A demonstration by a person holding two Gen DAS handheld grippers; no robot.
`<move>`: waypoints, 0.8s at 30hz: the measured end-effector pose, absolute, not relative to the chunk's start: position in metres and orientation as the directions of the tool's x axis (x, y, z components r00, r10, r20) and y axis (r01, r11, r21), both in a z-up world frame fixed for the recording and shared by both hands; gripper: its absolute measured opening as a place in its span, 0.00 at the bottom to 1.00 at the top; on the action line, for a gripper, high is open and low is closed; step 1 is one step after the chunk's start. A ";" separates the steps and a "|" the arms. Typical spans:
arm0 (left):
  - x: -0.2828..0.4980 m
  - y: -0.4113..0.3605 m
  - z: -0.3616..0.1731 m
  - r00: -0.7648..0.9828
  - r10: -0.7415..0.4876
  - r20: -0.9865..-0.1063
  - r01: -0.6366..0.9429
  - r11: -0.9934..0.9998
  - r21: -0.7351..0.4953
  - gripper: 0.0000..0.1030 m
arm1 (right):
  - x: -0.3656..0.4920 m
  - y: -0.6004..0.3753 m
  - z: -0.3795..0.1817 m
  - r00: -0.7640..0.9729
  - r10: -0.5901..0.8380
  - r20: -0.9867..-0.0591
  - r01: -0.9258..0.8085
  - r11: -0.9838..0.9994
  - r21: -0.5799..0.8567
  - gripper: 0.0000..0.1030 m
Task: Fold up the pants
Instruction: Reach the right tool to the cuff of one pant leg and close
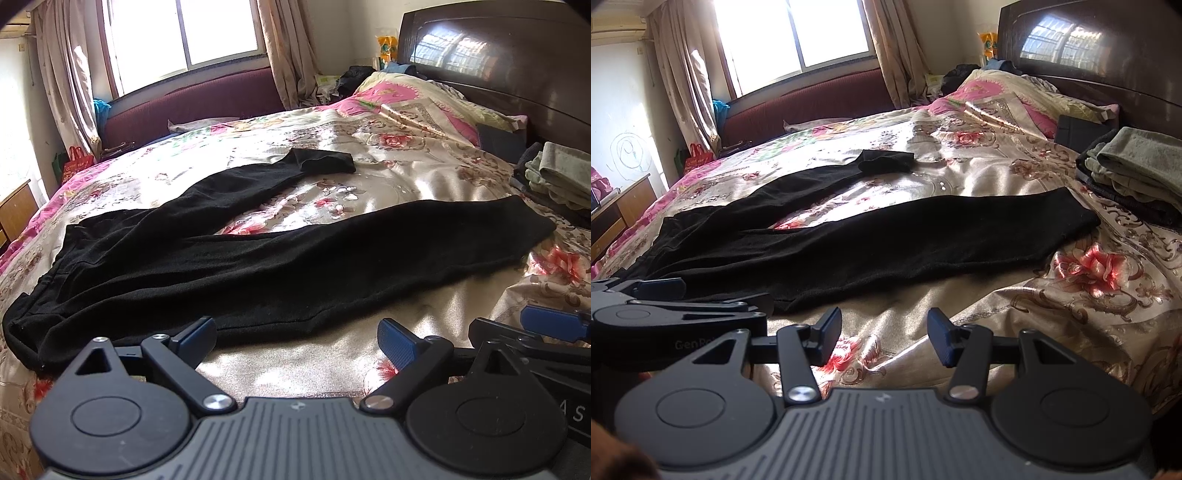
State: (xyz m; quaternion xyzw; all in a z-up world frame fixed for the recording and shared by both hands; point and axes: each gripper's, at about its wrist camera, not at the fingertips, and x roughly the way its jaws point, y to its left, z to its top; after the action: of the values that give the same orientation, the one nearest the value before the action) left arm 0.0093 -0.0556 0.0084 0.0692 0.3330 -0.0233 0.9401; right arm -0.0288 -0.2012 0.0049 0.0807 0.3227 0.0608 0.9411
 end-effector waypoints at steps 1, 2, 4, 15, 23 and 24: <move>0.010 -0.056 0.008 0.777 0.001 -0.630 0.091 0.989 0.114 1.00 | -0.029 -0.201 0.005 0.783 0.167 -0.598 -0.063 0.980 0.191 0.51; 0.011 -0.055 0.008 0.775 -0.001 -0.632 0.091 0.990 0.111 1.00 | -0.028 -0.201 0.006 0.782 0.170 -0.599 -0.067 0.979 0.190 0.51; 0.012 -0.054 0.008 0.774 -0.001 -0.634 0.087 0.991 0.105 1.00 | -0.025 -0.200 0.007 0.779 0.178 -0.601 -0.078 0.979 0.188 0.51; 0.067 -0.020 0.024 0.822 0.004 -0.569 0.058 0.994 0.092 1.00 | 0.073 -0.186 0.039 0.796 0.212 -0.567 -0.148 0.976 0.157 0.52; 0.180 0.007 0.000 0.813 -0.037 -0.581 0.062 0.998 0.023 1.00 | 0.261 -0.147 0.005 0.836 0.065 -0.546 -0.176 0.972 -0.154 0.53; 0.192 0.009 -0.004 0.814 -0.039 -0.580 0.065 0.998 0.023 1.00 | 0.282 -0.140 -0.004 0.832 0.063 -0.552 -0.196 0.963 -0.185 0.53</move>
State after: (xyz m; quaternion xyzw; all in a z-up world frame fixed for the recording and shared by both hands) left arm 0.1917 0.0087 -0.0038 0.0209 0.3038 -0.0272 0.9521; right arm 0.2822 -0.1400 -0.0036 -0.1179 0.2820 0.0683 0.9497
